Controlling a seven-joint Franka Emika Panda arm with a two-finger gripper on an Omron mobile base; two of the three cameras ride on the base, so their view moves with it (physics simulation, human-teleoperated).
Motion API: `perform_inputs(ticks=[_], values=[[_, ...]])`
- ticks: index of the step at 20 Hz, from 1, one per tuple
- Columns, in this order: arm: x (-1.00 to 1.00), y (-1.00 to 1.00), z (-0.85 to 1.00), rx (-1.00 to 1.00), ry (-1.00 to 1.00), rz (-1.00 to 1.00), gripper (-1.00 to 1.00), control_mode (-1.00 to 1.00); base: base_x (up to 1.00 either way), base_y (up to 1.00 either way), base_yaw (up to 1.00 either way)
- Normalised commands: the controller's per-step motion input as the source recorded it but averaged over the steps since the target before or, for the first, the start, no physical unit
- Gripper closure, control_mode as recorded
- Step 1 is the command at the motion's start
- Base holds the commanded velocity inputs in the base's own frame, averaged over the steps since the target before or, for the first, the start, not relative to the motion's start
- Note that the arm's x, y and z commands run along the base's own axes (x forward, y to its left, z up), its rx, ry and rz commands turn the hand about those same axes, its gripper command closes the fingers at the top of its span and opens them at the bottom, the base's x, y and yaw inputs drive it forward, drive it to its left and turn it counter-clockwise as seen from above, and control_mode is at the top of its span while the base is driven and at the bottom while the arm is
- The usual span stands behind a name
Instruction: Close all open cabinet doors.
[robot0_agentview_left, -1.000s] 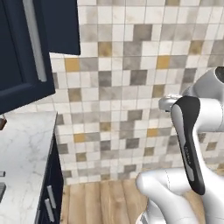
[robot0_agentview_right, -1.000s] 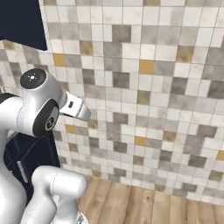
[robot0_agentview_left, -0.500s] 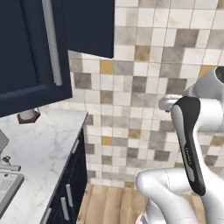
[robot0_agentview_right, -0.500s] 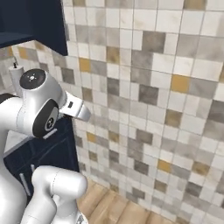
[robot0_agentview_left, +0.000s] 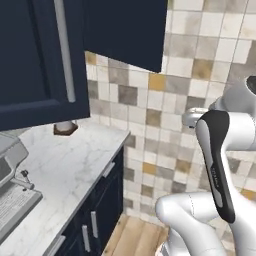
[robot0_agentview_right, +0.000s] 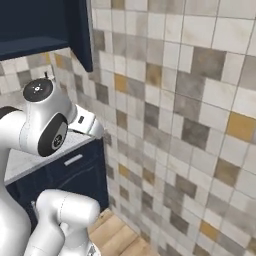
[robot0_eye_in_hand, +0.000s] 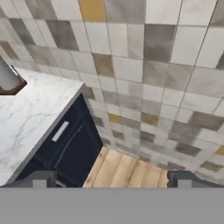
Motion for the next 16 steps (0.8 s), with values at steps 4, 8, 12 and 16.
perform_inputs(ticks=[4, 8, 12, 16], values=[[0.00, 0.00, 0.00, 0.00, 0.00, 0.00, -1.00, 1.00, 0.39, 0.07, 0.55], [0.00, 0.00, 0.00, 0.00, 0.00, 0.00, -1.00, 1.00, 0.35, 0.01, 0.61], [0.00, 0.00, 0.00, 0.00, 0.00, 0.00, -1.00, 1.00, 0.49, 0.00, 0.53], [0.00, 0.00, 0.00, 0.00, 0.00, 0.00, -1.00, 1.00, 0.59, -0.02, 0.46]])
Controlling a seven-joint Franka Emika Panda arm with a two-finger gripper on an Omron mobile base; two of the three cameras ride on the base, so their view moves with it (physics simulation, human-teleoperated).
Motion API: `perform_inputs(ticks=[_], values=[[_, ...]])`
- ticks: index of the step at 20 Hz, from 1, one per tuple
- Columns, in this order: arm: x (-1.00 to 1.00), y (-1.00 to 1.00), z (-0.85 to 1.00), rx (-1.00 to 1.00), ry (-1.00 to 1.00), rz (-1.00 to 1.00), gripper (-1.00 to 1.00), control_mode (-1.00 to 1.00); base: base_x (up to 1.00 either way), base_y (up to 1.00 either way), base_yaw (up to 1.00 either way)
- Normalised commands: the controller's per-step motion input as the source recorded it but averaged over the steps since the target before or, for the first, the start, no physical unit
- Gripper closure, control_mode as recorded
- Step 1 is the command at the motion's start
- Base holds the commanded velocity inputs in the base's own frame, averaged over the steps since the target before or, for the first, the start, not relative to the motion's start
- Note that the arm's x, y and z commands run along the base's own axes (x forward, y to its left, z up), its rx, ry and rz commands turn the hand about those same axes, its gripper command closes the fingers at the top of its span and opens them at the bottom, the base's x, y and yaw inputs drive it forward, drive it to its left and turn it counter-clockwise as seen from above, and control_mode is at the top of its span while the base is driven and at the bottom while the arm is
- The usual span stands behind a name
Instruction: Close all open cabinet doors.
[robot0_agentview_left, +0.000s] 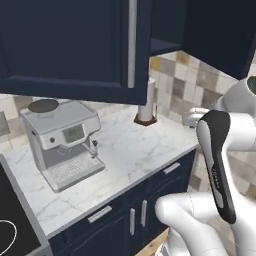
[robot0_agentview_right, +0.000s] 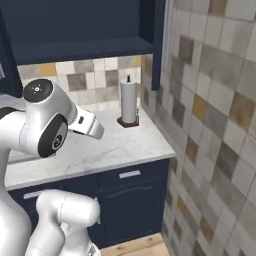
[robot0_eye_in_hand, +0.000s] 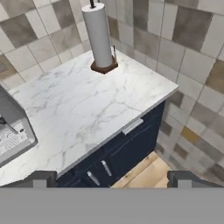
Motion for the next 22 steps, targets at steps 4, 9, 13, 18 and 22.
perform_inputs(ticks=[4, 9, 13, 18, 22], values=[[0.00, 0.00, 0.00, 0.00, 0.00, 0.00, -1.00, 1.00, 0.53, -0.21, 0.31], [0.00, 0.00, 0.00, 0.00, 0.00, 0.00, -1.00, 1.00, 0.47, -0.27, 0.26], [0.00, 0.00, 0.00, 0.00, 0.00, 0.00, -1.00, 1.00, 0.22, -0.31, 0.33], [0.00, 0.00, 0.00, 0.00, 0.00, 0.00, -1.00, 1.00, 0.18, -0.13, 0.41], [0.00, 0.00, 0.00, 0.00, 0.00, 0.00, -1.00, 1.00, 0.33, -0.29, 0.36]])
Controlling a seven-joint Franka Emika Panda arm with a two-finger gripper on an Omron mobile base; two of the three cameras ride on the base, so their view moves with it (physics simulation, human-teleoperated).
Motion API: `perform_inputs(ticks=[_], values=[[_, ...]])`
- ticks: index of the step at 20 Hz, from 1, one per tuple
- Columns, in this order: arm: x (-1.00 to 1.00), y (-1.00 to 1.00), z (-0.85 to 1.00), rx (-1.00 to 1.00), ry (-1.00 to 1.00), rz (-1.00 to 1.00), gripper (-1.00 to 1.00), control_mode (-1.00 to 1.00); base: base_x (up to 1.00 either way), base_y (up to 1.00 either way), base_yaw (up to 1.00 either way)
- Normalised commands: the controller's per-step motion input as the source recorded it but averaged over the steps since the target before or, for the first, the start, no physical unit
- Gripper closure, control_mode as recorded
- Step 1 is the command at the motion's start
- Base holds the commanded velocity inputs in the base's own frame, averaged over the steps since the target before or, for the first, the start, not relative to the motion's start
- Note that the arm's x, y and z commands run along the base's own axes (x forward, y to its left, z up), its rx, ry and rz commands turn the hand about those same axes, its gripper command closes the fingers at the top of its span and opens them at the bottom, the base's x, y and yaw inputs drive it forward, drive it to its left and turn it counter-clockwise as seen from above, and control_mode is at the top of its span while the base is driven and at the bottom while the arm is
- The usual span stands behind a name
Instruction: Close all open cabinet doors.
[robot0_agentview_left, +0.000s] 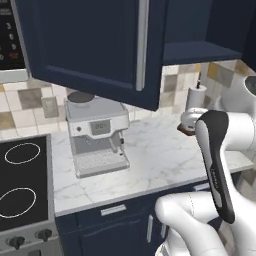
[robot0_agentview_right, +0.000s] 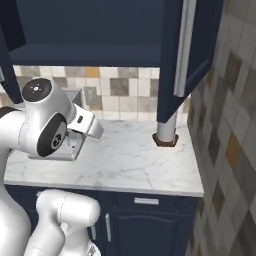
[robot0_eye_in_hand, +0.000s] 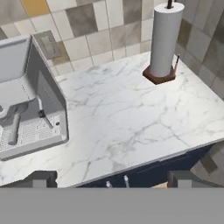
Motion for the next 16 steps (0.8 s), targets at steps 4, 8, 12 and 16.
perform_inputs(ticks=[4, 8, 12, 16], values=[[0.00, 0.00, 0.00, 0.00, 0.00, 0.00, -1.00, 1.00, 0.35, -0.40, 0.20], [0.00, 0.00, 0.00, 0.00, 0.00, 0.00, -1.00, 1.00, 0.32, -0.35, 0.14], [0.00, 0.00, 0.00, 0.00, 0.00, 0.00, -1.00, 1.00, 0.28, -0.22, 0.05], [0.00, 0.00, 0.00, 0.00, 0.00, 0.00, -1.00, 1.00, 0.33, -0.02, 0.05]])
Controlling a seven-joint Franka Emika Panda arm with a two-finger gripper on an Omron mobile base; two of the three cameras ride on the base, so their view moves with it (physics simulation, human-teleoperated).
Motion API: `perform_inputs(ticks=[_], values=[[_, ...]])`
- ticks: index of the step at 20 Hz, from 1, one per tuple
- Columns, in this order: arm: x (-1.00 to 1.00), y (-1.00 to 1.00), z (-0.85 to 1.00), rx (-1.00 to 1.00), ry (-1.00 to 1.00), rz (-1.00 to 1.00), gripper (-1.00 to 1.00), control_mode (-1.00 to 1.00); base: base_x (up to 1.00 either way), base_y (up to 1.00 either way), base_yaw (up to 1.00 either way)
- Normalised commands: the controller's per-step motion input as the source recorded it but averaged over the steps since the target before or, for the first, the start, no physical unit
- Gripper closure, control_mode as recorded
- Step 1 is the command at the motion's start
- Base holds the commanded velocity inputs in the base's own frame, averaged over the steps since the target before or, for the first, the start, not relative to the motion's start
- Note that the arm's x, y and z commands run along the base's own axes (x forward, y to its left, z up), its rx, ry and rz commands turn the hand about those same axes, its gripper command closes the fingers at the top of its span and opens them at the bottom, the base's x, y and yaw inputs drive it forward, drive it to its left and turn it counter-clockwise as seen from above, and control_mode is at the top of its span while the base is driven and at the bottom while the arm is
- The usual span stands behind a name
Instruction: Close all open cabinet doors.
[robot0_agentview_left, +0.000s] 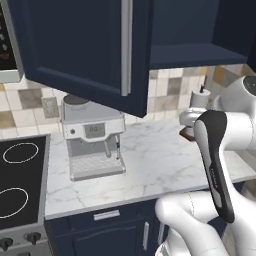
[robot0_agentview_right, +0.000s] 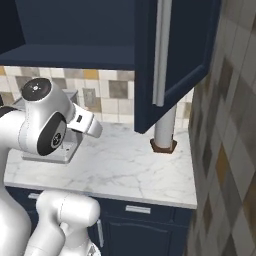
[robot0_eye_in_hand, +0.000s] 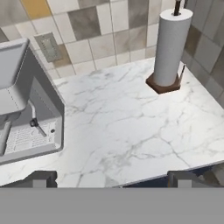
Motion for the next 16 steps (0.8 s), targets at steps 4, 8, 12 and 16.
perform_inputs(ticks=[4, 8, 12, 16], values=[[0.00, 0.00, 0.00, 0.00, 0.00, 0.00, -1.00, 1.00, 0.44, -0.12, 0.02], [0.00, 0.00, 0.00, 0.00, 0.00, 0.00, -1.00, 1.00, 0.44, -0.09, 0.06], [0.00, 0.00, 0.00, 0.00, 0.00, 0.00, -1.00, 1.00, 0.17, -0.04, 0.03], [0.00, 0.00, 0.00, 0.00, 0.00, 0.00, -1.00, 1.00, 0.00, 0.00, 0.00]])
